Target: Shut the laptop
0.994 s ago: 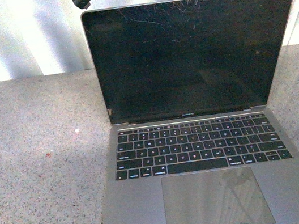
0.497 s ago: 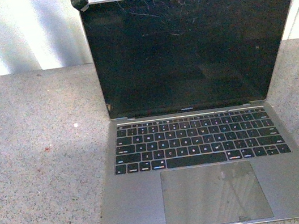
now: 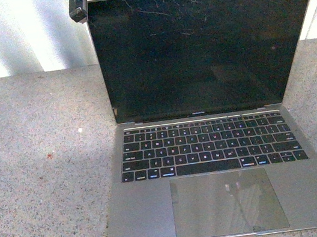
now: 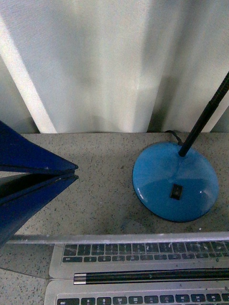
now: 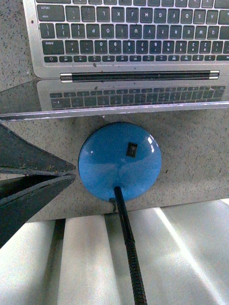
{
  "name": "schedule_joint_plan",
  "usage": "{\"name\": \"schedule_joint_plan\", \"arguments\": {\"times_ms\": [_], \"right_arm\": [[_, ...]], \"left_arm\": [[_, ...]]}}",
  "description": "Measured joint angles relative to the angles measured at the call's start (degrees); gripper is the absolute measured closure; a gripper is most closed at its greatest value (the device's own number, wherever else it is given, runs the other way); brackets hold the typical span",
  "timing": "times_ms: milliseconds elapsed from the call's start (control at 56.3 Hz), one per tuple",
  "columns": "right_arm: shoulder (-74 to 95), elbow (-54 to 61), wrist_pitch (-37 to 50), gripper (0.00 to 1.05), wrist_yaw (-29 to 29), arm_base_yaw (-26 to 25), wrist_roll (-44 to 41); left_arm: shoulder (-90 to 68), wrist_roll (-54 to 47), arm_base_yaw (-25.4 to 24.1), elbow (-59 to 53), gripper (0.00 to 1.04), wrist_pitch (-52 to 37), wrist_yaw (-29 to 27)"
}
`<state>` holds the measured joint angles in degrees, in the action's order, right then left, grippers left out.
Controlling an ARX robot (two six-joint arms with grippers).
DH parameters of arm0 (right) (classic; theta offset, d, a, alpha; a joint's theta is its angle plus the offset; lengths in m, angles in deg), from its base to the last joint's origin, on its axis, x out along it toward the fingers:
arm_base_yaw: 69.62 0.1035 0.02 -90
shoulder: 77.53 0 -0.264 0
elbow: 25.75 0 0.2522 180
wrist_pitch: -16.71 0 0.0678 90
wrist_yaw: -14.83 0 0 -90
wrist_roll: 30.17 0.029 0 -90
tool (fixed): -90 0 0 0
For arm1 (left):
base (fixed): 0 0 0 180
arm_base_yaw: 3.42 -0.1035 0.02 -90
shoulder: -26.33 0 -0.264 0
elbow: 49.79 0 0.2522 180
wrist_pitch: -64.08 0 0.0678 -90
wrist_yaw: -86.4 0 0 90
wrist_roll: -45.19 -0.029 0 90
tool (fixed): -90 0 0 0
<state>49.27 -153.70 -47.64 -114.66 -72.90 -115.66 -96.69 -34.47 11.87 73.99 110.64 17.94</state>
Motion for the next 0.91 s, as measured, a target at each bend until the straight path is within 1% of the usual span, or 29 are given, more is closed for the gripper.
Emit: {"name": "schedule_joint_plan", "arguments": {"times_ms": [142, 479, 657, 905], "right_arm": [[0.3, -0.4, -1.2, 1.02, 0.1, 0.1, -0.2], [0.3, -0.6, -4.7, 1.02, 1.2, 0.6, -0.8], [0.5, -0.7, -7.4, 1.02, 3.2, 1.1, -0.3], [0.5, 0.6, -7.8, 1.02, 3.8, 2.3, 0.9]], "left_arm": [[-0.2, -1.9, 0.2, 0.6, 1.01, 0.9, -0.9], [-0.2, -3.1, 2.0, 0.7, 1.01, 3.4, -0.9], [0.0, -4.4, 3.2, 0.7, 1.01, 5.9, -1.1], [1.0, -5.4, 4.6, -0.9, 1.01, 8.5, -1.7]]}}
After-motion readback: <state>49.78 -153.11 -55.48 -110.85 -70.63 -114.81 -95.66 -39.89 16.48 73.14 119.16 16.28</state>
